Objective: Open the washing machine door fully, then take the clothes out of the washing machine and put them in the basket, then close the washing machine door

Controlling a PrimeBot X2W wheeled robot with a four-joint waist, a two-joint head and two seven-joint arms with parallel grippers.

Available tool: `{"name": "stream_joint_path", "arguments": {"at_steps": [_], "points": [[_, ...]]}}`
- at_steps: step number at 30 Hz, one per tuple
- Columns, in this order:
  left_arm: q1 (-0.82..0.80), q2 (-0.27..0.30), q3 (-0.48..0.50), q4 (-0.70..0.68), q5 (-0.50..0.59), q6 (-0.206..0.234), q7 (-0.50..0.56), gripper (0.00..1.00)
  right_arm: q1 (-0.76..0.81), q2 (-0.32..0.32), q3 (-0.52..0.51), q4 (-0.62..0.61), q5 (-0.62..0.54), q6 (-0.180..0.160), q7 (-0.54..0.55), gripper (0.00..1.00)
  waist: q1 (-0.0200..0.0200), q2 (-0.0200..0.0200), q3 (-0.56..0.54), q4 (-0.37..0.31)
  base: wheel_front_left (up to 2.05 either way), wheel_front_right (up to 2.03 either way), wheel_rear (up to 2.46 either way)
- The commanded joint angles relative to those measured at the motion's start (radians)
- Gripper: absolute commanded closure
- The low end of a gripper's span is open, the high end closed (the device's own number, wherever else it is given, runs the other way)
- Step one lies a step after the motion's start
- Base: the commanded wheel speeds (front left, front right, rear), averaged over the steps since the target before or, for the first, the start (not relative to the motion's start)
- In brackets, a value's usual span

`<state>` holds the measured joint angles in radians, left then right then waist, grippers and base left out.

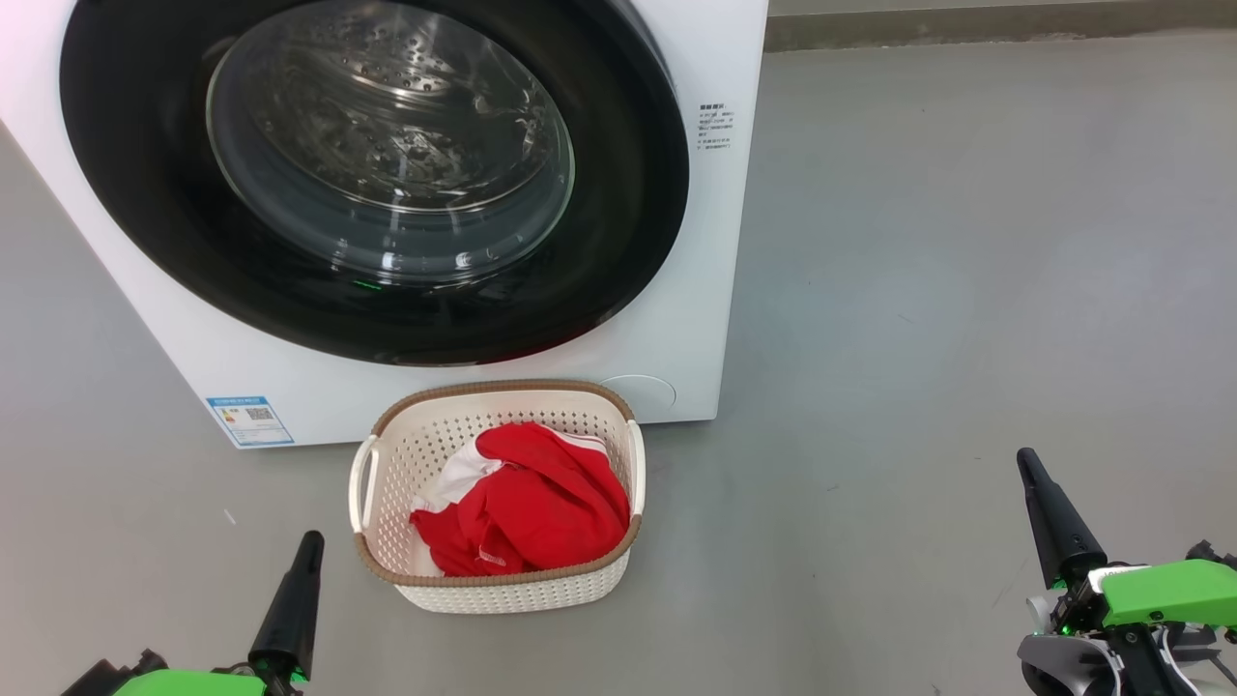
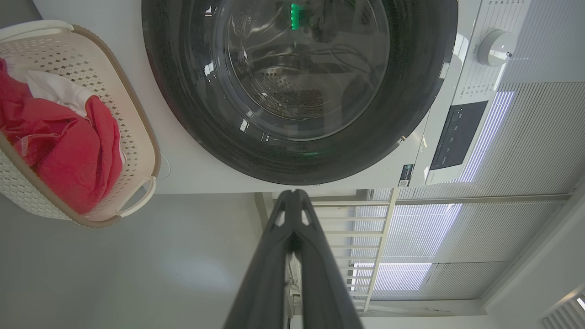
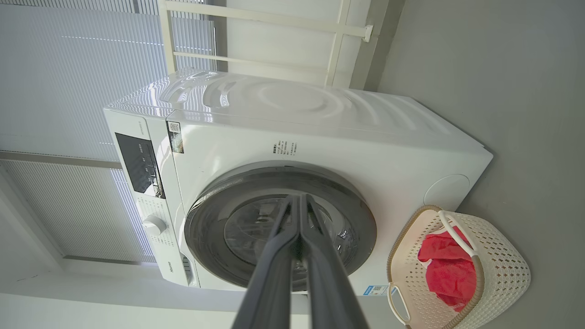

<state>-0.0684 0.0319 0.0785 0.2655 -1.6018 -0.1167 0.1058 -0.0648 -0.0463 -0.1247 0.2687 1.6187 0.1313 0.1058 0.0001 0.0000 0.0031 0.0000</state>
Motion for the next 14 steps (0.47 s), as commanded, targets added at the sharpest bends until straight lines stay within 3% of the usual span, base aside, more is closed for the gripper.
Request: {"name": "stream_joint_path", "arguments": {"at_steps": [1,14], "points": [[-0.040,0.018,0.035,-0.020,-0.007,-0.014,0.007,1.00,-0.043,-0.007,0.014,-0.024,-0.008,-0.001,0.005,1.00,-0.0001,0.0000,0.000,0.000,0.00,0.00,0.00],[-0.040,0.018,0.035,-0.020,-0.007,-0.014,0.007,1.00,-0.043,-0.006,0.013,-0.024,-0.008,-0.001,0.006,1.00,-0.0001,0.0000,0.000,0.000,0.00,0.00,0.00]]}}
